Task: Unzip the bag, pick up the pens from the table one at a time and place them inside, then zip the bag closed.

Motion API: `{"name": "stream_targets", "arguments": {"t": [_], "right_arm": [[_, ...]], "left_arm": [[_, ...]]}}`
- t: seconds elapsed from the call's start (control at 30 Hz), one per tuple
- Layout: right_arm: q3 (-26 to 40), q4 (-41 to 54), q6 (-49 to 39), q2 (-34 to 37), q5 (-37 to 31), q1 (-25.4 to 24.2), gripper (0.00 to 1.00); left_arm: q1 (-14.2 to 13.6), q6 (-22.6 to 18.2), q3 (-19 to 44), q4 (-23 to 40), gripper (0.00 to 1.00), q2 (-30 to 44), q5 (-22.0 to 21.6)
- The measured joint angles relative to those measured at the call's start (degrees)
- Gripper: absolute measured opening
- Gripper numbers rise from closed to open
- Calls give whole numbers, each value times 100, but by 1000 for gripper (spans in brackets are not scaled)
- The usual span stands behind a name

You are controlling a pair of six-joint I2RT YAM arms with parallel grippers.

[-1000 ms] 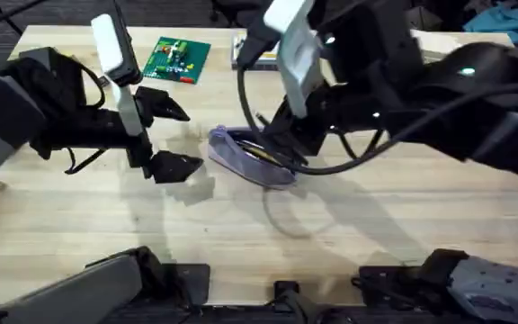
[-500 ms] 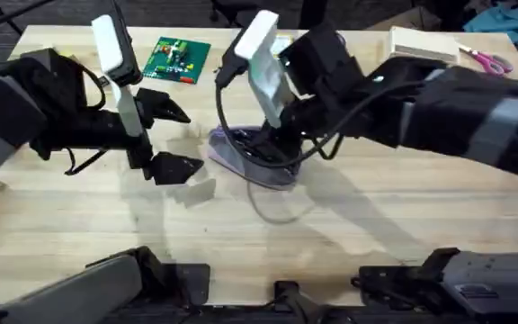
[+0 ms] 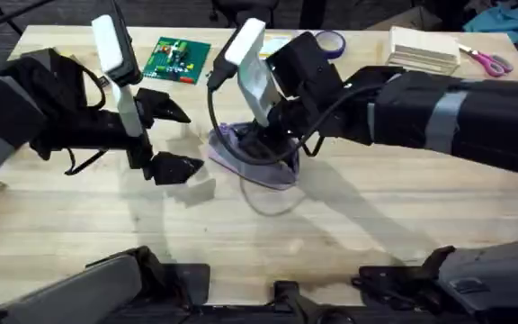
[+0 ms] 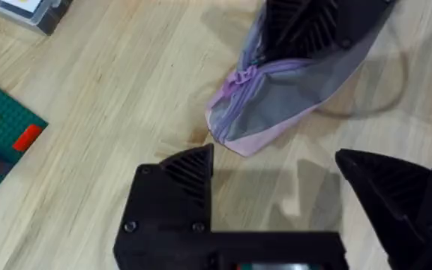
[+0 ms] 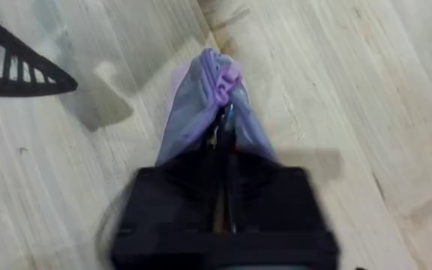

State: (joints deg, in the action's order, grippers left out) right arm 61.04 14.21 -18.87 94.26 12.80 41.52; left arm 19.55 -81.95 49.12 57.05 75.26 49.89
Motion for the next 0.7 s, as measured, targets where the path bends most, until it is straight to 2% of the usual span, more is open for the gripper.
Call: {"name": "stream_targets", "arguments": {"t": [0.03, 0.07, 0.1, 0.13, 0.2, 0.4, 0.7], "right_arm": [[0, -3, -4, 11, 12, 5, 316], [0, -3, -3, 84, 13, 35, 732], [0, -1, -3, 107, 13, 37, 882], [0, -1, -7, 115, 13, 37, 964], [0, -1, -5, 116, 15, 37, 994], [0, -1, -5, 104, 13, 37, 996], [0, -6, 715, -825, 15, 37, 998]], "left_arm": [[0, 0, 0, -1, 994, 0, 0], [0, 0, 0, -1, 994, 0, 0], [0, 0, 0, 1, 993, 0, 0], [0, 0, 0, 0, 992, 0, 0], [0, 0, 0, 1, 993, 0, 0], [0, 0, 0, -1, 993, 0, 0], [0, -2, 0, -153, 993, 0, 7]]}}
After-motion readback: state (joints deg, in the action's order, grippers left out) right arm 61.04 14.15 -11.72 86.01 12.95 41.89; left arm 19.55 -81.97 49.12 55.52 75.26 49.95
